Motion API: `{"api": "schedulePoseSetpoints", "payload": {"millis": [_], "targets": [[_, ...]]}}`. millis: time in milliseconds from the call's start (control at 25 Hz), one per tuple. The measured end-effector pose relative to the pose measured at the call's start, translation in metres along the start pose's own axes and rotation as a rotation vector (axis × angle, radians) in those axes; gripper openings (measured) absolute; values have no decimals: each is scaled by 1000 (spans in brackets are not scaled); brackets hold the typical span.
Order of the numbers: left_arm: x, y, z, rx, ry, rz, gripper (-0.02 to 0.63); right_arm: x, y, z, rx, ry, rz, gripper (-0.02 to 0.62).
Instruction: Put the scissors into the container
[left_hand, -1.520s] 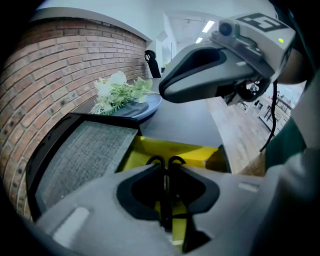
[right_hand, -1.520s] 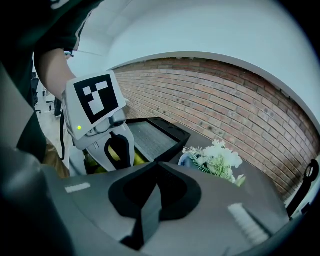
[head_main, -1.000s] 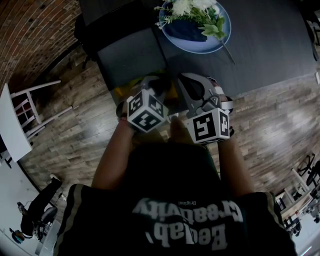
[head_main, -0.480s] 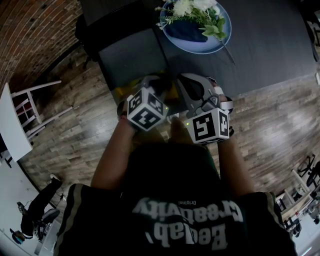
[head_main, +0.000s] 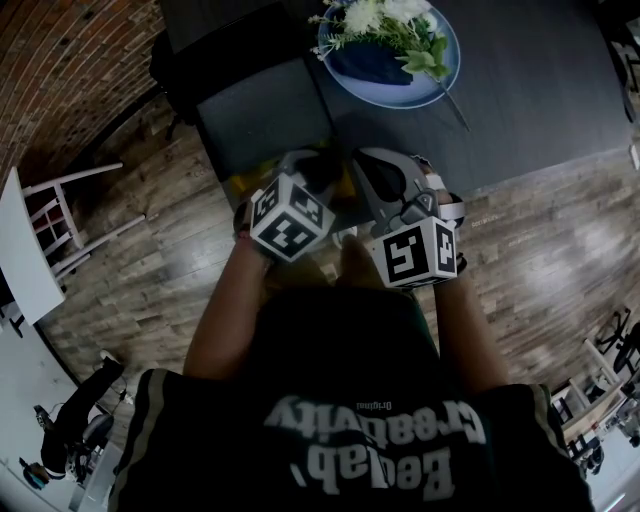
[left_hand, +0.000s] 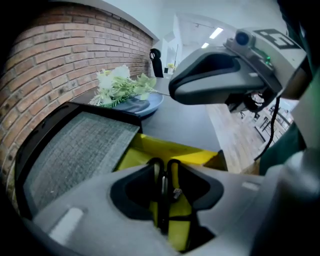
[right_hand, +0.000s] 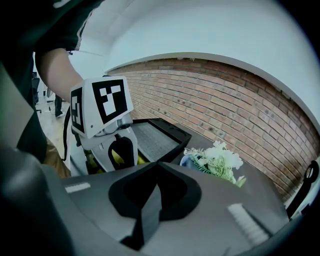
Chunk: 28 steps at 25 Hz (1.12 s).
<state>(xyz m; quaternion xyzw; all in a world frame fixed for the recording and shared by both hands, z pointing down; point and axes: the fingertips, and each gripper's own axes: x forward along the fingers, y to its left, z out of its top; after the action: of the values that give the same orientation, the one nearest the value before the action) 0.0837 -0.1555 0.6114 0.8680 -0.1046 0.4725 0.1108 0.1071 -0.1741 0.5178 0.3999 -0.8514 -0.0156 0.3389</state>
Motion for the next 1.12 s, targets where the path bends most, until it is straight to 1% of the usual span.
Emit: {"api": "schedulePoseSetpoints", "payload": {"millis": [120,440,640,840,1120], "targets": [[0,0,-1,9,4,8,144,0,0,1,13,-5,-5,6],[-1,-3,-1,23,8,4,141,-2,3,-2,-13,2,0,6],[-4,-6,-1,28,9,10,141,-5,0,6,7,-17,-18,6],[-10,-5,0,28,11,25,141,-9,2,6,-26,-11,-8,6],[-18,-4,5,32,3,43,141,-13,-2,13,-23,-30,-12,6]]}}
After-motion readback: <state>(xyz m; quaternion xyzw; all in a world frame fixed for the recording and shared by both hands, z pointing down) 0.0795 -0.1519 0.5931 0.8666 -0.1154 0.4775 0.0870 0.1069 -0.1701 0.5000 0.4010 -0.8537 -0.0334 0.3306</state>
